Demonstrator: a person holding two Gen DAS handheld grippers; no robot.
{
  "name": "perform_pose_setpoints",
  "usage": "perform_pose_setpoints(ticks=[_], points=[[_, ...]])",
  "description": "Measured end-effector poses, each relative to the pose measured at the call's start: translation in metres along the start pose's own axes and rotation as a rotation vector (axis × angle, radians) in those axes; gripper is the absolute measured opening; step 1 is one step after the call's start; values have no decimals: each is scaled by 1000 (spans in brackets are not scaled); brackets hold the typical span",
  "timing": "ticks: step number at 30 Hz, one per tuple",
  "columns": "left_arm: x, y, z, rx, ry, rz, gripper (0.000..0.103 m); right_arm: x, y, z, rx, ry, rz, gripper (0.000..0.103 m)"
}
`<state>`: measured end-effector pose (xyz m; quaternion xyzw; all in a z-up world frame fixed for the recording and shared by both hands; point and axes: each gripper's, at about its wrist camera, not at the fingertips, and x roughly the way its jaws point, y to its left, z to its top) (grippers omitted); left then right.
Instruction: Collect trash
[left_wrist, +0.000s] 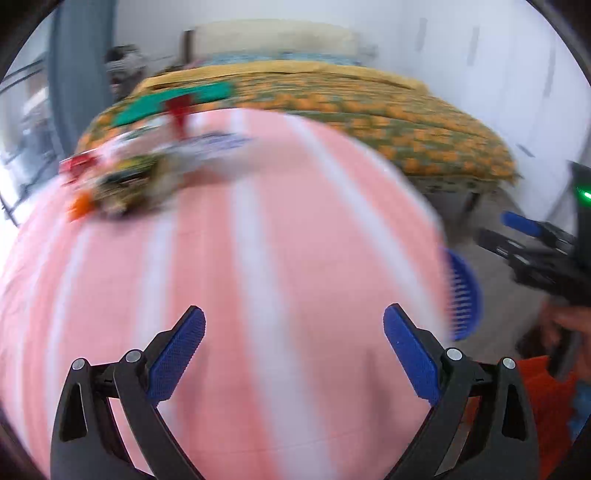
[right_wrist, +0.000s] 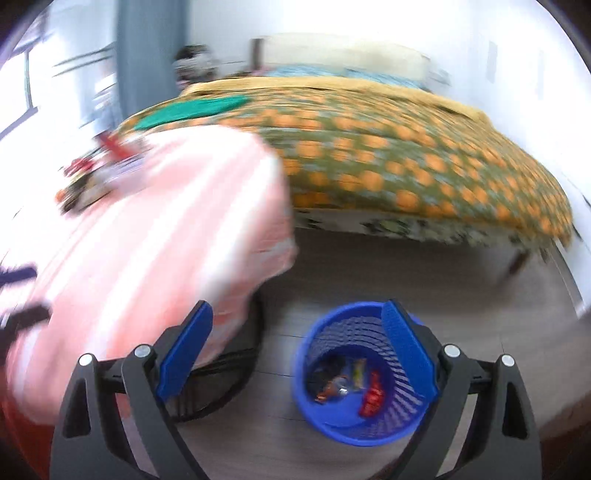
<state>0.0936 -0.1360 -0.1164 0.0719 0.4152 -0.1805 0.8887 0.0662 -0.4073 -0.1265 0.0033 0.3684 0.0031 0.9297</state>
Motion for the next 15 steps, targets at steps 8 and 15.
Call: perform_pose_setpoints(ticks=[8,15], points=[[7,103,8,-76,17,171,96,7,107,13,-121,27,130,90],[21,148,8,-153,80,170,97,50,178,49,-208,98,131,90]])
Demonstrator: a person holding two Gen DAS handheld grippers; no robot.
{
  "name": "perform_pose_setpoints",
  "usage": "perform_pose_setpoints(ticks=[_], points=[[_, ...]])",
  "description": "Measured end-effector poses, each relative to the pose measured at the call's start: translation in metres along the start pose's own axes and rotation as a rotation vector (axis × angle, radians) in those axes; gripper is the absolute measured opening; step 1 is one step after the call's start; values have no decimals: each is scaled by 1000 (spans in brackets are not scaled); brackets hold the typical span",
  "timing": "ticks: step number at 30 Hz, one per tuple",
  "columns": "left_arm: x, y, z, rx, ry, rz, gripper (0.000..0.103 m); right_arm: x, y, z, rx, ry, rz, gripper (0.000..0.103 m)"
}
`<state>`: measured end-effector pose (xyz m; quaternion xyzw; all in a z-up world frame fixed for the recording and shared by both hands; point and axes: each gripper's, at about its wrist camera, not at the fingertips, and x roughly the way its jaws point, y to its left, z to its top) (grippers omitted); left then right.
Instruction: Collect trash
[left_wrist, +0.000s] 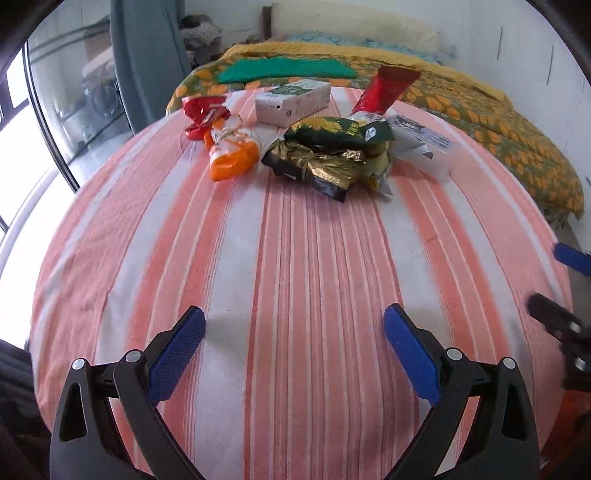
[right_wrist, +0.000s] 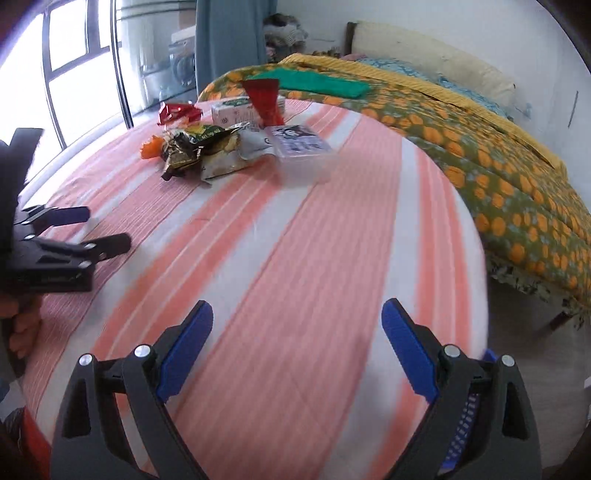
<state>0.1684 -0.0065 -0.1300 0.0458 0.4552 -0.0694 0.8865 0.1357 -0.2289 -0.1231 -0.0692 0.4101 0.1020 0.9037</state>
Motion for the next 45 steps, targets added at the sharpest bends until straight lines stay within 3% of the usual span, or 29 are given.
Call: perform_pose_setpoints(ticks=[6,11,13,20,25,27,29,33,35,39,45], points=[[0,2,1,-4,4,-3,98,46,3,34,32,36,-4,90],[-2,8,3,-22,-19,-42,98,58,-9,36,103,74,47,99],[-4,21,15,-54,-64,-43,98,59,-6,36,88,76,33,98],[22,71,92,-225,-106,-22,97,59,-4,36,86,76,29,98],[71,81,136,-259,-2,42,97,59,-4,36,86,76,29,98],[82,83,142,-281,24,47,92,59,-4,36,86,76,30,98],[83,85,141,-296,25,31,82,59,-5,36,86,76,30,98],[73,75,137,-239,9,-39,41,59,-4,36,86,76,29,98],[65,72,131,-210,4,-18,41,59,-4,36,86,76,30,98],[42,78,112,-175,13,-57,40,60,-4,37,86,76,30,98],[-10,59,53,-49,80,-183,41,60,-4,37,86,76,30,98]])
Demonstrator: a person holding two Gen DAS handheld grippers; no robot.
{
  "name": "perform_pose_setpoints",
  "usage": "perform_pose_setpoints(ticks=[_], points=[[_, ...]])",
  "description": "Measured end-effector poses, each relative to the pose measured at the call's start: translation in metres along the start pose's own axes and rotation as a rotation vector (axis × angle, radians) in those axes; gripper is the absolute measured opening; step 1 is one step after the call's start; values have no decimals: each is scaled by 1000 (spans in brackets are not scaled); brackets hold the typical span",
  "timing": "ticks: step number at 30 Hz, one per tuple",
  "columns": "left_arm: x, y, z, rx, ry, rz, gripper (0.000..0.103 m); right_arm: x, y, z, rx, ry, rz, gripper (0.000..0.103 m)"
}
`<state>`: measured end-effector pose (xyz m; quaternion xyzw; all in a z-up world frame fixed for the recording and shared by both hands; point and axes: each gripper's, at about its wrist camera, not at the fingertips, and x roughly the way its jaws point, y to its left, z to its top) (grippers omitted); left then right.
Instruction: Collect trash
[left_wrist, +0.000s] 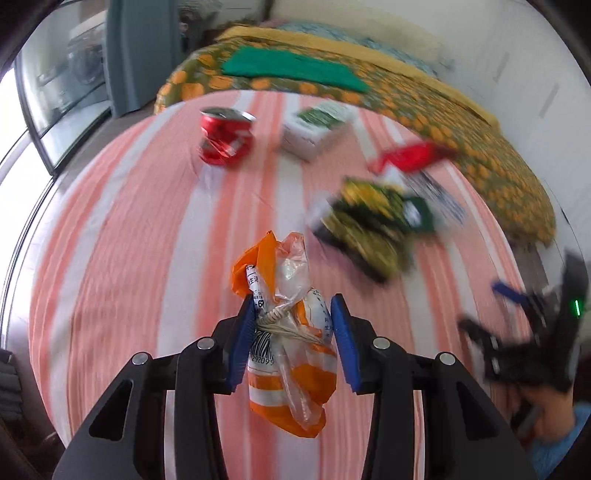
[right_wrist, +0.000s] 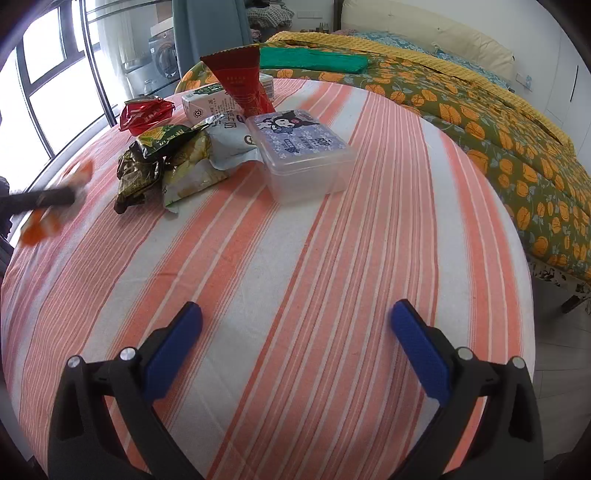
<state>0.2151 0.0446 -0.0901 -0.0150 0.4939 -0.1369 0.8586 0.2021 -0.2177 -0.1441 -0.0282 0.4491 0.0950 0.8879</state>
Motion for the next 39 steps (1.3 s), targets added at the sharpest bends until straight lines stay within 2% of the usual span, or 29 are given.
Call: perform_pose_setpoints(ticks=[4,6,7,14,18,24,27,29,30,31,34,39], points=[[1,-30,-32,72,-18,-21,44,0,1,0,0,0,-1,98],[5,-41,-43,98,-54,8,66,0,0,0,0,-1,-1,98],[8,-44,-46,103,-68,30,69,0,1,0,0,-1,-1,98],[23,-51,-51,124,-91,127,79,1,0,-1,3,-1,5,98],[25,-45,-48,101,-85,123,85,4,-3,7,-54,13,34,98],[28,-47,-47,101,-80,132,88,32,-19,57,-93,18,41,98],[28,-47,-47,100,-80,132,88,42,-18,80,-125,-22,42,98],[28,-47,-47,98,-79,130,88,47,-16,88,-140,-28,69,91],[29,-47,-47,98,-79,130,88,51,-15,90,-150,-9,90,67],[29,-47,-47,98,-79,130,88,54,-15,89,-153,7,102,63],[28,-47,-47,98,-79,130,88,42,-25,79,-80,11,101,63],[29,-48,-47,99,-79,135,88,7,-24,32,110,31,8,63]])
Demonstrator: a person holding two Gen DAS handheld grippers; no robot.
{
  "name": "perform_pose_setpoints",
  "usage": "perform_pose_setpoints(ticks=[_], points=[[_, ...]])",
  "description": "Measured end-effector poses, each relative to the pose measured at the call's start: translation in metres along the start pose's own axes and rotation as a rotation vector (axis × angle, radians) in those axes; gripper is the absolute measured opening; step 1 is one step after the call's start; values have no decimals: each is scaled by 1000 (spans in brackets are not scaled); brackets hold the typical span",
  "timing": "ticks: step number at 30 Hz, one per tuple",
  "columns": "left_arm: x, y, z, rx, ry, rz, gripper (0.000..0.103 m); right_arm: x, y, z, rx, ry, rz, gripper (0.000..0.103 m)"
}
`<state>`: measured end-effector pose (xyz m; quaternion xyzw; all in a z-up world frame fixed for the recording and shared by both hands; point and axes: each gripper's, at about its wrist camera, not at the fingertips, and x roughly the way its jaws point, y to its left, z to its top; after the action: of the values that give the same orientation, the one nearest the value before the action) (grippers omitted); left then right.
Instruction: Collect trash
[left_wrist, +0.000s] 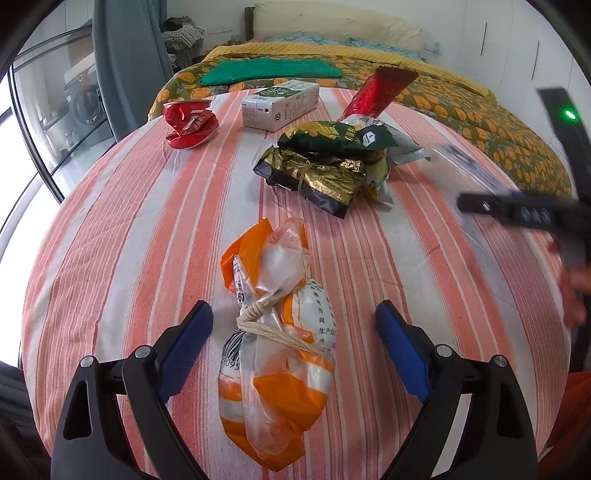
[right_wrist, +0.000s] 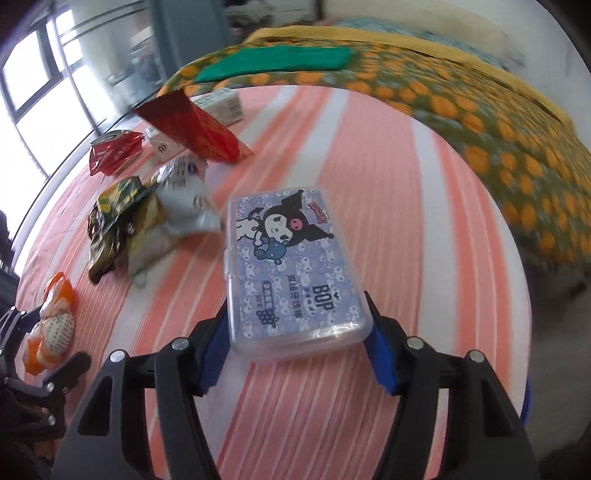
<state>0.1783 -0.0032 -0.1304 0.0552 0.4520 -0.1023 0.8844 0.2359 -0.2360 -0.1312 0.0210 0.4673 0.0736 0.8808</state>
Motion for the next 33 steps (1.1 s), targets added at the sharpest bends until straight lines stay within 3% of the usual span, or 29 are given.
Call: perform_pose_setpoints(ticks=[5,7,9,13,33], points=[[0,-1,0,1,0,4,89,-6,48,-26,-73,-81,-91,67],[0,-1,0,2,0,3,89,-3,51,-21,-41,-74,-65,91],[1,0,0,1,0,3,89,10,54,-15,-40,-35,-43,98],[0,0,0,1,0,3,89,19,54,-2,-43,-33,-42,99],[1,0,0,0,1,2,90,20,54,0,-44,-31,-42,99]])
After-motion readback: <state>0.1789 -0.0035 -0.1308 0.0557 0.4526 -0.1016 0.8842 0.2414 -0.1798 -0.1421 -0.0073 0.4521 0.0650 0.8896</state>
